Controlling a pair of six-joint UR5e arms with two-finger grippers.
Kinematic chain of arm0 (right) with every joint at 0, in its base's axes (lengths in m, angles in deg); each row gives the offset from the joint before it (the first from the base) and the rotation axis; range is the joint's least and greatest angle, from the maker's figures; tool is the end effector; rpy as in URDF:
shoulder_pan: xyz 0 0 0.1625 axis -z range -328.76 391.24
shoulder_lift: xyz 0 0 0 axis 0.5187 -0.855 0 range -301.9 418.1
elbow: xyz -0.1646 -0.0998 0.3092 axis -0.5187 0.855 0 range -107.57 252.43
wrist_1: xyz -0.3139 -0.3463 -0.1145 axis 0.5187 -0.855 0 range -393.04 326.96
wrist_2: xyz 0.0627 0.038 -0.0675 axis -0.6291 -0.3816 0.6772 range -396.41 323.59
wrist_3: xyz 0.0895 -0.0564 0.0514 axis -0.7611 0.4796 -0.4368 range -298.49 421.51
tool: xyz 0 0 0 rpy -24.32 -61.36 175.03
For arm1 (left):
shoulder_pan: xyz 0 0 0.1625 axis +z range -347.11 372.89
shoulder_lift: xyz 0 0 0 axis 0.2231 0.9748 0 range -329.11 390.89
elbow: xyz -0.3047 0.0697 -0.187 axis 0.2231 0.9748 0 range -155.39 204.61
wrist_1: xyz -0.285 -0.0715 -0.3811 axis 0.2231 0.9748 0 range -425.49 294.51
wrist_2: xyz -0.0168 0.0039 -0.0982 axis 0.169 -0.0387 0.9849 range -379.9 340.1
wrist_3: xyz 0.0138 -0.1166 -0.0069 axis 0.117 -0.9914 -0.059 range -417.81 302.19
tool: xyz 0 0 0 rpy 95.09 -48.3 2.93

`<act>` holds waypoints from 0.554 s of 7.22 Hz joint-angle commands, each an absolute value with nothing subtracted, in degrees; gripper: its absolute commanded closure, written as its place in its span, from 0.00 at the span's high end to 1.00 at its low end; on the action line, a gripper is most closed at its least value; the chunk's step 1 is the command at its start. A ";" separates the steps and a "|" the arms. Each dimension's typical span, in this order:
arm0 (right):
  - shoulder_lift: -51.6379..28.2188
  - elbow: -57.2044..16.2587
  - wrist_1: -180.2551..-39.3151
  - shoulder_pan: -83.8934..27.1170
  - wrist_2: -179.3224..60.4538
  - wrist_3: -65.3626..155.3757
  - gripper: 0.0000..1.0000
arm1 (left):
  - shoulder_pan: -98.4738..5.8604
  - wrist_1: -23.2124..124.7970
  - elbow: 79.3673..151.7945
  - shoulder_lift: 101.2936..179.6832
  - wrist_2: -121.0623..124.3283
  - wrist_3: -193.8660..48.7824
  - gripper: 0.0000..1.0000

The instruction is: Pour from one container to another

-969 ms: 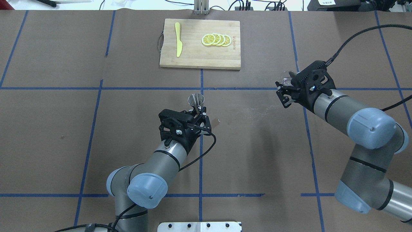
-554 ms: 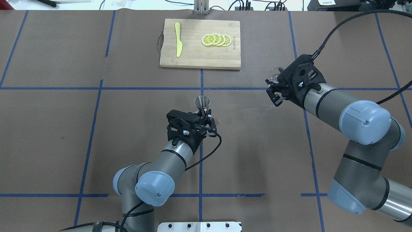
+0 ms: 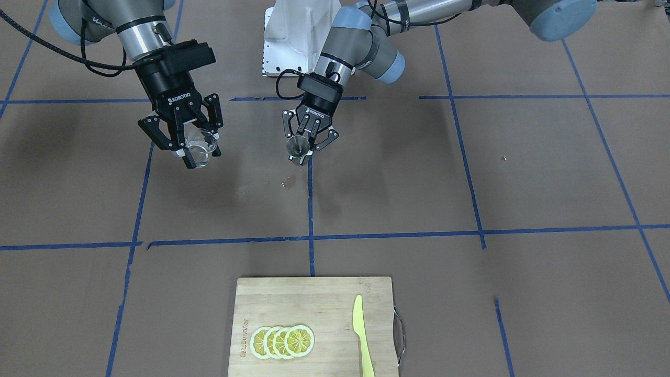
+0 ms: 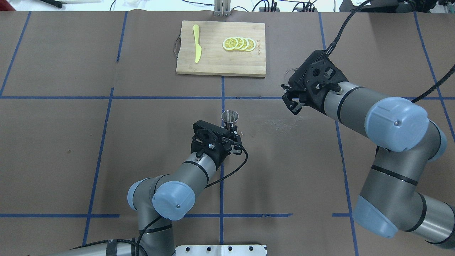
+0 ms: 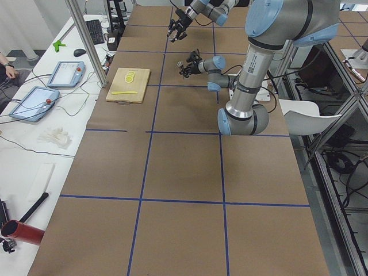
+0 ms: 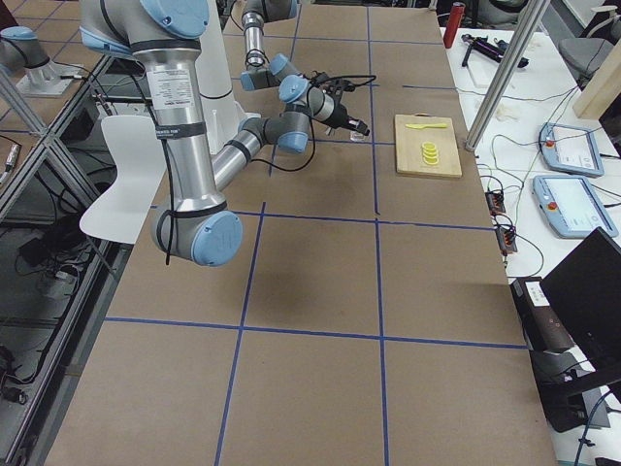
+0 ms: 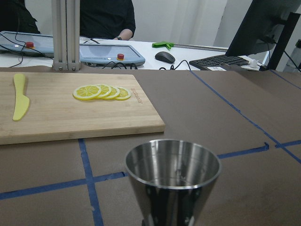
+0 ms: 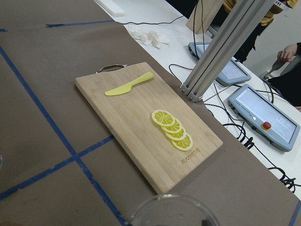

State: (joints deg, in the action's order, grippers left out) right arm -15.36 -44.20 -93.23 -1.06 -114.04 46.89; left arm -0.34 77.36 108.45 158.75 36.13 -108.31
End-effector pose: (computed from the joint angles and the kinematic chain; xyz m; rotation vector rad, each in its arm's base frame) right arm -0.4055 -0.4439 0.1336 1.1475 -0.6057 -0.5077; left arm 0.6589 -0.3593 0.1172 1.0541 1.0563 -0.0672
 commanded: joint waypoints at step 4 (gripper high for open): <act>-11.26 -44.20 -100.60 3.29 -112.35 47.53 0.00 | -4.34 78.13 108.46 160.71 44.17 -99.22 0.00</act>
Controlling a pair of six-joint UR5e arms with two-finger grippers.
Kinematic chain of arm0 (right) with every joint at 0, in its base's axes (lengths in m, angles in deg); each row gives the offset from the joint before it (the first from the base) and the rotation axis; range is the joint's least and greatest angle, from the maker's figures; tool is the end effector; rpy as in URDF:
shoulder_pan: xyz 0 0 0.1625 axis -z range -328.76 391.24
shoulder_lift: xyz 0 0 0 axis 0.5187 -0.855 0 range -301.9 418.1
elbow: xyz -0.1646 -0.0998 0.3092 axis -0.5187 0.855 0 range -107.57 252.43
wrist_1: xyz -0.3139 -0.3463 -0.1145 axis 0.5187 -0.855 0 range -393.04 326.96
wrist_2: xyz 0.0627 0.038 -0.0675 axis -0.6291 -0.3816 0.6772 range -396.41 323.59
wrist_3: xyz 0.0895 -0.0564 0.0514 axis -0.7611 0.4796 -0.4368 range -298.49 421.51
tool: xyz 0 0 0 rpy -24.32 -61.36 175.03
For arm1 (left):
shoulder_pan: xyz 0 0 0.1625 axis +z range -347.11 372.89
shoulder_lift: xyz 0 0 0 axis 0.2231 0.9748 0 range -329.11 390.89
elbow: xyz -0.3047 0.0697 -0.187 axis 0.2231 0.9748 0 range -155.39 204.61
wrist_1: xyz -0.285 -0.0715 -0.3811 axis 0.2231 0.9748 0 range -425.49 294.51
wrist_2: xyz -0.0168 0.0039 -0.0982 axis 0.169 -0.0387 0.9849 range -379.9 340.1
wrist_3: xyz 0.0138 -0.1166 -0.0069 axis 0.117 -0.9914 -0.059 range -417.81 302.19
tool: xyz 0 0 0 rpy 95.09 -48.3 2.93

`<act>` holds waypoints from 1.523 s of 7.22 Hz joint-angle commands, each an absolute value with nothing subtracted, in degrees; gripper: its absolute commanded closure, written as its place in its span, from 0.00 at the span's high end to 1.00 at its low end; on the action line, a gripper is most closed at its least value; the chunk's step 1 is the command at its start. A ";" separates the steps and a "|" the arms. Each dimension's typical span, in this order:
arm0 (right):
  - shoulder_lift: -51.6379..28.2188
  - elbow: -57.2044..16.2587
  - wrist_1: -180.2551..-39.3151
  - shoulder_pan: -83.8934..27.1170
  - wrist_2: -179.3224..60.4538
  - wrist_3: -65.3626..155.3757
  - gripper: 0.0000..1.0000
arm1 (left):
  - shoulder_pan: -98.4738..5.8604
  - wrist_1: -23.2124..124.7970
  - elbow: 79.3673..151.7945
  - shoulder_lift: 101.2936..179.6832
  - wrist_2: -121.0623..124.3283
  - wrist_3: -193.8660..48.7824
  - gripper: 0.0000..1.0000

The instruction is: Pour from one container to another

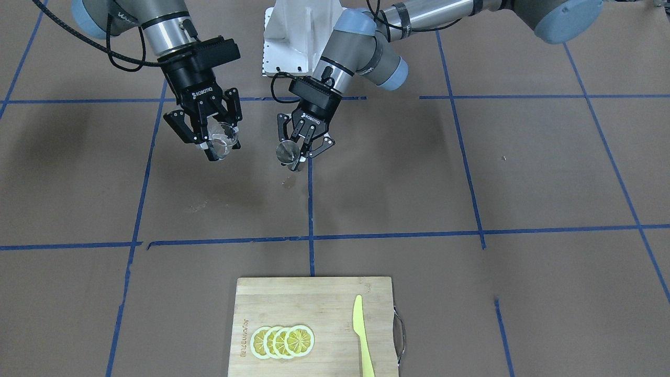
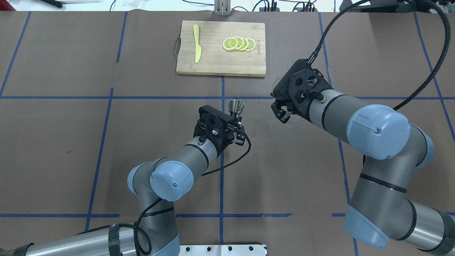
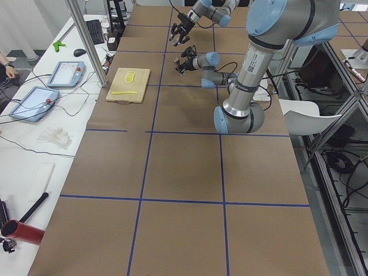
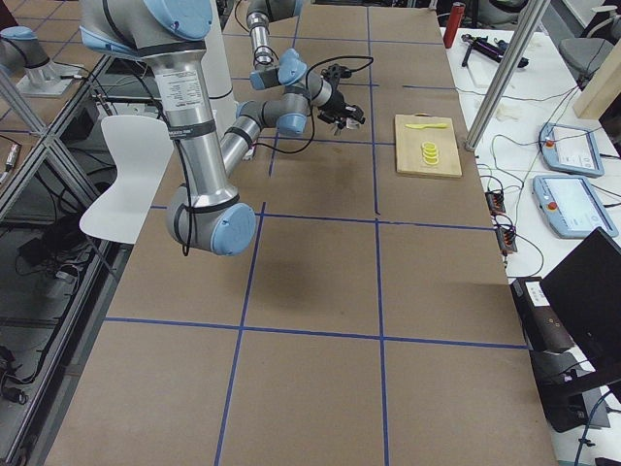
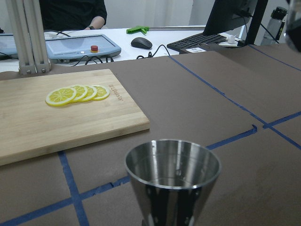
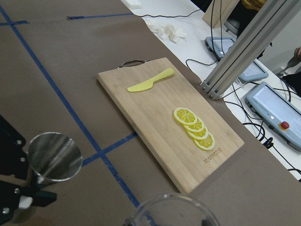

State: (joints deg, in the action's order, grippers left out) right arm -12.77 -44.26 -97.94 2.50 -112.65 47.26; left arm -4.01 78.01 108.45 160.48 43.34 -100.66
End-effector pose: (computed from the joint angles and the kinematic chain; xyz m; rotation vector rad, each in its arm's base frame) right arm -0.4329 -0.4213 0.1181 1.1176 -0.5978 -0.5613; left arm 0.6427 -0.3899 0.0946 1.0979 1.0559 0.0675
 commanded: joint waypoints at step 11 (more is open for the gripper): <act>-6.06 -43.58 -108.89 6.19 -104.18 59.03 0.00 | -3.64 78.04 107.40 161.59 44.08 -95.61 0.00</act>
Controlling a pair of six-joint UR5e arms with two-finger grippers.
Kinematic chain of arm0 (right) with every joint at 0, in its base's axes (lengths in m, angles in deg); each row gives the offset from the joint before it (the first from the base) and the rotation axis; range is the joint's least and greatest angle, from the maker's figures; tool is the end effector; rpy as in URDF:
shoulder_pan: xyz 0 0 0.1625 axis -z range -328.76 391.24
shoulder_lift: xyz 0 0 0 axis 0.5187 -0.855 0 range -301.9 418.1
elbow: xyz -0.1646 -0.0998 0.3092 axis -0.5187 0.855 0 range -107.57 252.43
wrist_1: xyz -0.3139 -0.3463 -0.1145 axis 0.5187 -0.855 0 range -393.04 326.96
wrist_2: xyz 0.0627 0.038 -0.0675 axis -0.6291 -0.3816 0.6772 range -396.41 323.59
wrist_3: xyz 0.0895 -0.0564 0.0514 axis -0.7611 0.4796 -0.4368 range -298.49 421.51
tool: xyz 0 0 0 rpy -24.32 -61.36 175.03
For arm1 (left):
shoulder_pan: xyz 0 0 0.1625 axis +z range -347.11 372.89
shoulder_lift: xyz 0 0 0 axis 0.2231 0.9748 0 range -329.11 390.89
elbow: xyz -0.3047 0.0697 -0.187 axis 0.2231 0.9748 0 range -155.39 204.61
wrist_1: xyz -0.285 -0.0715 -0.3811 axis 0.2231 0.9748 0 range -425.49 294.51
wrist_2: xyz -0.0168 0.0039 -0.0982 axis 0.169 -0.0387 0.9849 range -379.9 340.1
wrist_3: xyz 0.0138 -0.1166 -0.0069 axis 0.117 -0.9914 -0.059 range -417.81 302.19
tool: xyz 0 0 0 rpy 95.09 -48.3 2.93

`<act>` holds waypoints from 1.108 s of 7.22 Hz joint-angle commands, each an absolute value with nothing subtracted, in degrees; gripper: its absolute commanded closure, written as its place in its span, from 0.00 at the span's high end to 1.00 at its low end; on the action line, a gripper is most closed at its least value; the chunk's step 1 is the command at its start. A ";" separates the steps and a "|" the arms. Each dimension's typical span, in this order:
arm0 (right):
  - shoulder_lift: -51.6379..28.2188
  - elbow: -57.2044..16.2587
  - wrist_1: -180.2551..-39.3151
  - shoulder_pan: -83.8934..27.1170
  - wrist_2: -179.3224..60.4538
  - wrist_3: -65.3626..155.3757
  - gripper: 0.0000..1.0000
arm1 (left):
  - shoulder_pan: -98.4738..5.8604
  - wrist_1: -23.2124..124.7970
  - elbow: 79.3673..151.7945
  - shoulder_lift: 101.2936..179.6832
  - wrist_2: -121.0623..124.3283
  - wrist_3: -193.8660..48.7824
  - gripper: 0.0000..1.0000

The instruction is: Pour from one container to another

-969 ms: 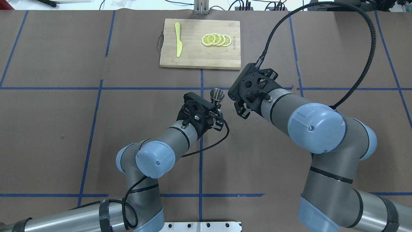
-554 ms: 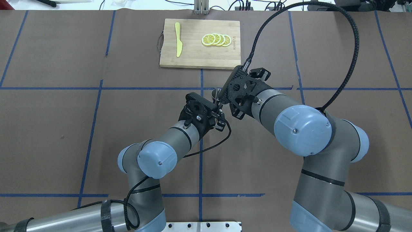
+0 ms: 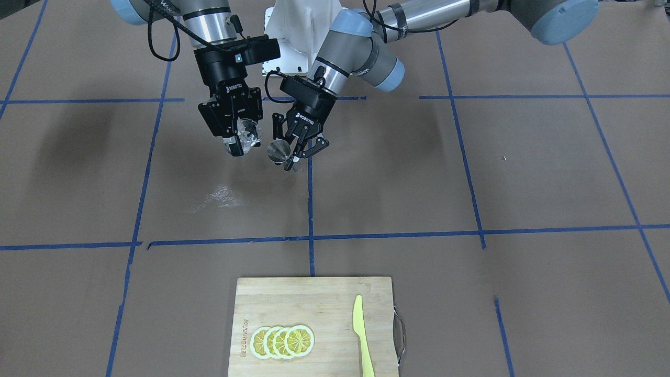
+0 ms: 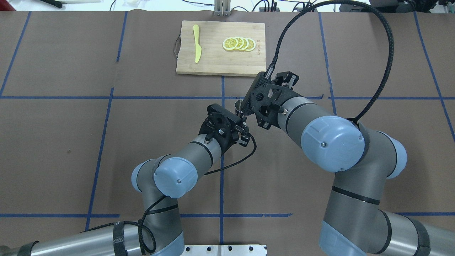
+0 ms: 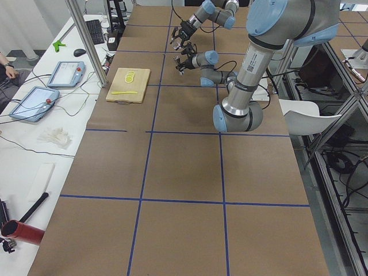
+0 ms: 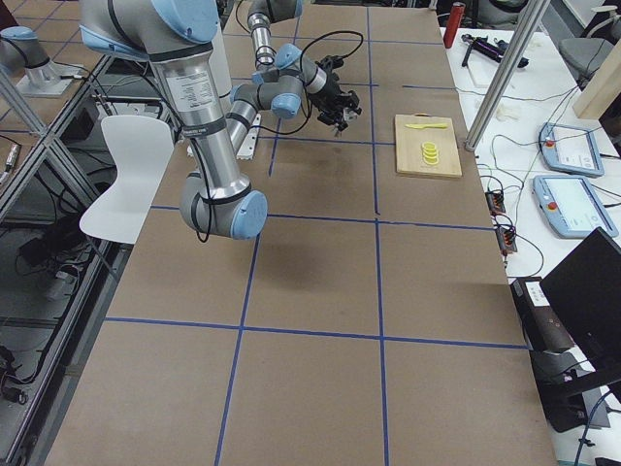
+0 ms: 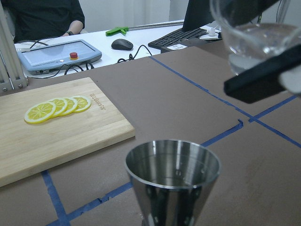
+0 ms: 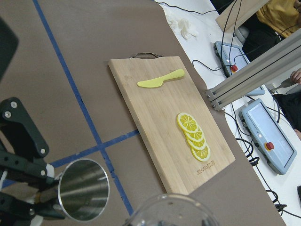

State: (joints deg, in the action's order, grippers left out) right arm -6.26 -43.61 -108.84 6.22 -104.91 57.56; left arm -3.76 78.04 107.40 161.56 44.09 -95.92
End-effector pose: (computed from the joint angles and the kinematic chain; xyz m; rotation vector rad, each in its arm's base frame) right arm -0.4554 -0.4072 0.0818 1.1510 -0.3770 -0.7206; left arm 0.6503 -0.3874 0.0899 1.1327 1.0215 0.1466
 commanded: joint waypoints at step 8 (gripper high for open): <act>-1.59 -40.42 -112.57 6.11 -100.22 66.24 0.00 | -3.55 78.04 107.40 161.76 44.00 -95.60 0.00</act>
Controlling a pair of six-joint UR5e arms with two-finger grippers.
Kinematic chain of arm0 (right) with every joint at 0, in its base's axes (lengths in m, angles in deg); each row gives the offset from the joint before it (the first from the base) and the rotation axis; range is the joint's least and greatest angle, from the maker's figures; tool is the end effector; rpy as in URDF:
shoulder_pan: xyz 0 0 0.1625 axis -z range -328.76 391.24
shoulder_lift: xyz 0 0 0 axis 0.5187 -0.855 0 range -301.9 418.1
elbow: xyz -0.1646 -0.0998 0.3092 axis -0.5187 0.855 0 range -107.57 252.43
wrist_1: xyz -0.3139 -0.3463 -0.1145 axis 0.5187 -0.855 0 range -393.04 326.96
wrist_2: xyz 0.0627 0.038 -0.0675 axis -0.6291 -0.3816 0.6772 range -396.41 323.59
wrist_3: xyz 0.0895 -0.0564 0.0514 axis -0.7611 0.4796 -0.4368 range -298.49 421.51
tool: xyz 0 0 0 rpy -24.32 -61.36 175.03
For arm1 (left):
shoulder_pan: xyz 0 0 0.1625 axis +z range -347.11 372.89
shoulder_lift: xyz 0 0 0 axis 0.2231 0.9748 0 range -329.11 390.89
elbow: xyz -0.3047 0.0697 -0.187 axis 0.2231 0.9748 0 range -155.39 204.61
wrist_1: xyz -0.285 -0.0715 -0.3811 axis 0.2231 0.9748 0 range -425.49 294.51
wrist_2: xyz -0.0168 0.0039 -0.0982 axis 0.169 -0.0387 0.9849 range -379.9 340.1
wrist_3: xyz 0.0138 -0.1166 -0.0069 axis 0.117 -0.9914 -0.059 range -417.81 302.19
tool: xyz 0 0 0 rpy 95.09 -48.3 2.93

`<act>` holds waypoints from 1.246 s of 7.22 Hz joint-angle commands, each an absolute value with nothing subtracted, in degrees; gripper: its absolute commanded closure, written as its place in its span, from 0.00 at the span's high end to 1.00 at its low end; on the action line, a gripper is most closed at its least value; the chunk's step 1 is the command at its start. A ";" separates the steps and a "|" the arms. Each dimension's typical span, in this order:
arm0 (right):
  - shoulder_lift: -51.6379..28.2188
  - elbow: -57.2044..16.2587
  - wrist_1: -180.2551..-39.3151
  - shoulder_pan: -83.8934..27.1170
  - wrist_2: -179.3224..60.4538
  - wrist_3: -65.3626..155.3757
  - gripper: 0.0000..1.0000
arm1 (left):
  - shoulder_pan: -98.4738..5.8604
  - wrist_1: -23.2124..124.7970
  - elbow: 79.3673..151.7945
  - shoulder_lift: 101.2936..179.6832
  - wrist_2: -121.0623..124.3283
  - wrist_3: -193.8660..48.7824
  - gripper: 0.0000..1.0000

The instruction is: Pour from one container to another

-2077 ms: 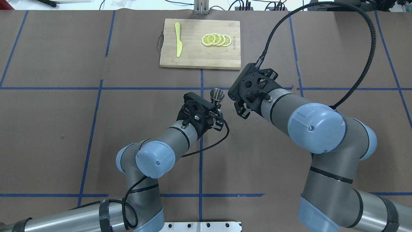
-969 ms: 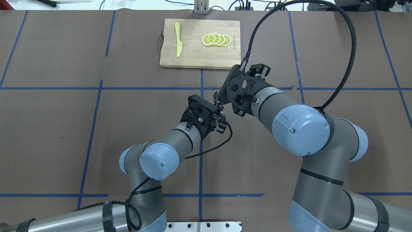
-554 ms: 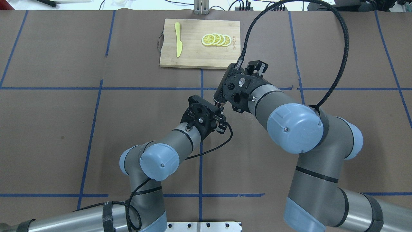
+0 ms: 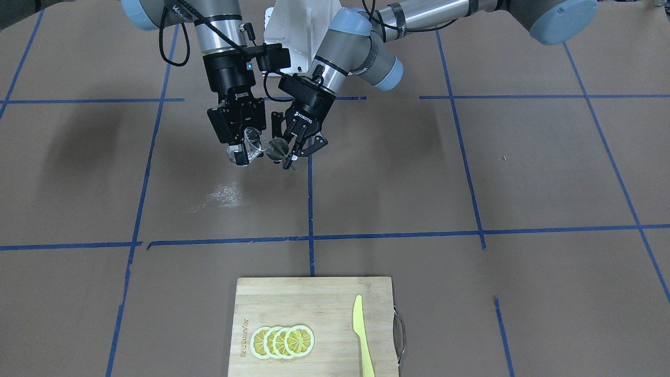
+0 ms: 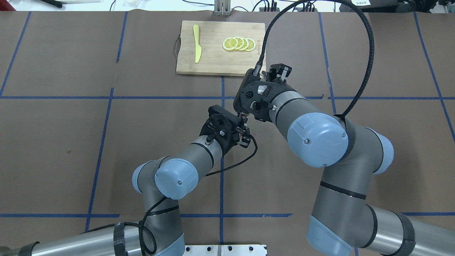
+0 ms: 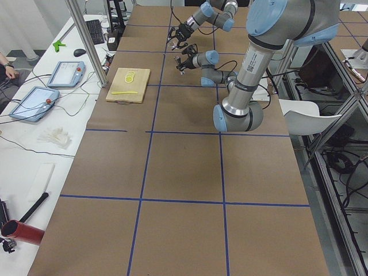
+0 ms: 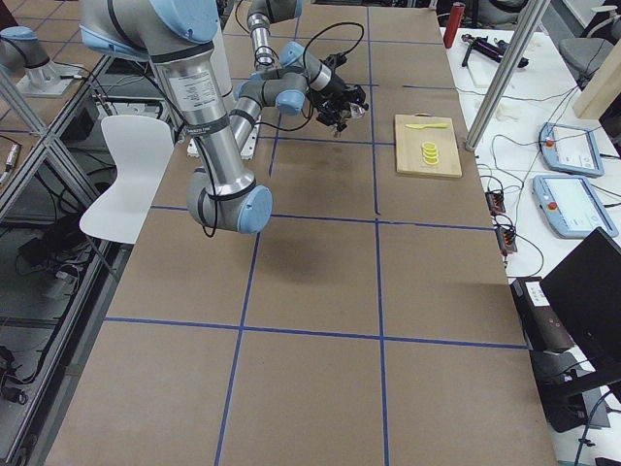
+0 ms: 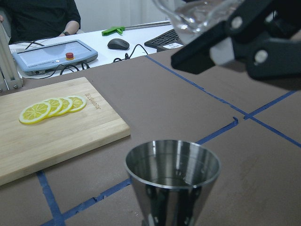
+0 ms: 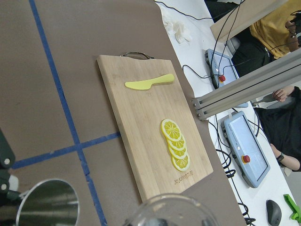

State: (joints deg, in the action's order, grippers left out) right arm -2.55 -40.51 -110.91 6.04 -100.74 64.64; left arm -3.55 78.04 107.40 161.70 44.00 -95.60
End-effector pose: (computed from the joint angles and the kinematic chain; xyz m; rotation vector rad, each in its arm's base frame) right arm -0.4644 -0.4222 0.0700 1.1856 -0.2294 -0.7924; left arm 0.6514 -0.3851 0.0881 1.1357 1.0217 0.1519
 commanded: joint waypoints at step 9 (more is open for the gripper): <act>-1.14 -40.42 -114.43 9.97 -91.53 78.38 0.00 | -3.55 78.13 107.40 162.03 44.00 -95.60 0.00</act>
